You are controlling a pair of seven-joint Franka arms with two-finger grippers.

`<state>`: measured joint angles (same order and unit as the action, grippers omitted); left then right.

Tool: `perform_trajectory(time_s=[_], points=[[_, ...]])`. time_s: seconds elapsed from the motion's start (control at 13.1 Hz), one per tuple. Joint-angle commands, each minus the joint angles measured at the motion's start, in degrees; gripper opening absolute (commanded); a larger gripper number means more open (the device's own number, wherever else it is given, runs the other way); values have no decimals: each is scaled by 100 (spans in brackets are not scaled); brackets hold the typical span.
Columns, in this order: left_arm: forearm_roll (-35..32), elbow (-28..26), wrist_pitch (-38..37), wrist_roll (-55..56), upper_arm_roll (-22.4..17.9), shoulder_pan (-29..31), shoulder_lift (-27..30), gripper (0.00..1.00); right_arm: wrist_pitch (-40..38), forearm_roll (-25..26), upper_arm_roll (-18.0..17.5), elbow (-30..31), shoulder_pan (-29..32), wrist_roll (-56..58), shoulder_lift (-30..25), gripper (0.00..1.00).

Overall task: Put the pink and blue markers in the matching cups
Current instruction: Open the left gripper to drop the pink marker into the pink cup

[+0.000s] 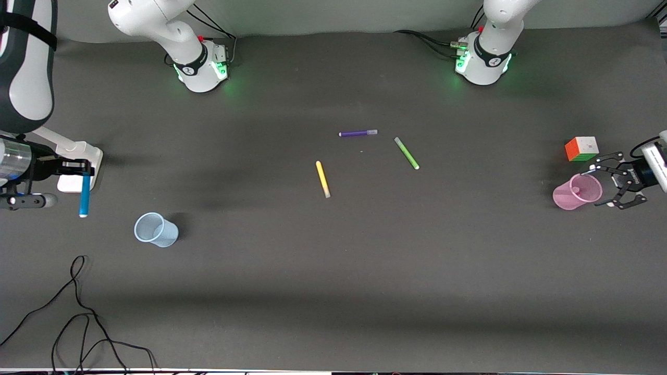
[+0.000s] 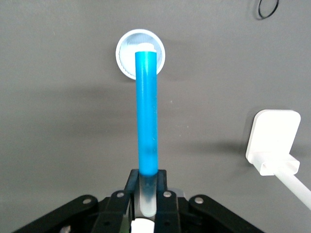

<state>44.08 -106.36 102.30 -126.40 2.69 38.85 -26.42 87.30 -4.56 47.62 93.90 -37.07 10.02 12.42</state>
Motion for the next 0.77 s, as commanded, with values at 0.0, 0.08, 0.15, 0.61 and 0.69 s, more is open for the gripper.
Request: perform_trajectory(time_s=[0.0,0.08,0.15,0.61,0.69], points=[[-136,422,-289,1201,21,-245,461,100,-239,-80,45,-38,-46,132,111,9],[-406,476,-272,1815,21,-394,706,100,-275,-115,37,-47,-37,184,181,9],[-687,476,-228,2517,21,-526,970,100,-310,-290,45,-90,-11,263,312,9],[-3103,502,-306,7349,39,-2167,2421,100,-1723,-1318,-69,-1714,1025,905,2086,9],[-3446,520,-472,8167,39,-2554,2536,100,-1856,-1424,-113,-1891,1157,967,2324,9]])
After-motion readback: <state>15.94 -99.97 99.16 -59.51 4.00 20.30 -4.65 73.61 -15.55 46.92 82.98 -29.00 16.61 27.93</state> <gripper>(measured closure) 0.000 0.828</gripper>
